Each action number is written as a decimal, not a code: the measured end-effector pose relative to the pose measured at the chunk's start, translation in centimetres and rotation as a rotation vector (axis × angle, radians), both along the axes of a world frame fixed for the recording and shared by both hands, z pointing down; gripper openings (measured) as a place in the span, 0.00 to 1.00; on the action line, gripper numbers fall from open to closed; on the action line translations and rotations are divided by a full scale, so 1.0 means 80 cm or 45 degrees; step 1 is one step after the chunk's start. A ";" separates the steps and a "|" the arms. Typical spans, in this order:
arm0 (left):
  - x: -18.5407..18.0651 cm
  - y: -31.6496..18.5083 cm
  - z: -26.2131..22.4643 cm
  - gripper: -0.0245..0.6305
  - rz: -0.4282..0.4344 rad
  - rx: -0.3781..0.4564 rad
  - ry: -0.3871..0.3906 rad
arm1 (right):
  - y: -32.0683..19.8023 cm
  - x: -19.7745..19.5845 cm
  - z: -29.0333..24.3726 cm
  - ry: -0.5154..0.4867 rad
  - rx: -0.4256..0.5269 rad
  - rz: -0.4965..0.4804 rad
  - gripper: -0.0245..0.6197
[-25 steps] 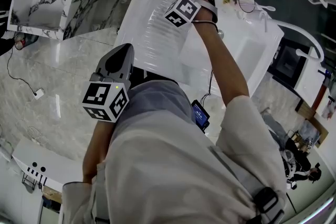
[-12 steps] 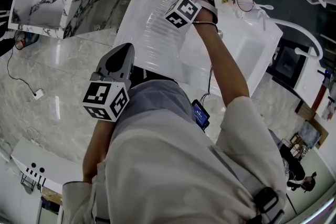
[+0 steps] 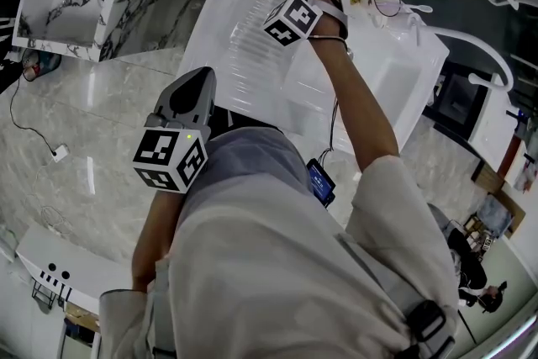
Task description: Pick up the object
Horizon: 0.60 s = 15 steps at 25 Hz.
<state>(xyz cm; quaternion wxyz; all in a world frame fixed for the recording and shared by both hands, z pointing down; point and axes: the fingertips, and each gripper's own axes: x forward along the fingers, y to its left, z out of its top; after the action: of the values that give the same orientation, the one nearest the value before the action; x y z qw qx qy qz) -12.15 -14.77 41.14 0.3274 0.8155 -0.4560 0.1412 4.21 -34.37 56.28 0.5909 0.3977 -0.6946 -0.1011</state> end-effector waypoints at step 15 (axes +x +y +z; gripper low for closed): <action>0.004 0.012 -0.007 0.05 -0.014 0.029 0.015 | 0.015 0.008 -0.007 -0.013 -0.013 0.020 0.17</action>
<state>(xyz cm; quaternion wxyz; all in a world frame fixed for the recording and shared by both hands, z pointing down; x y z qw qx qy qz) -11.86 -13.81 40.56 0.3214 0.8174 -0.4603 0.1293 4.85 -33.17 55.73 0.5900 0.4006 -0.6950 -0.0911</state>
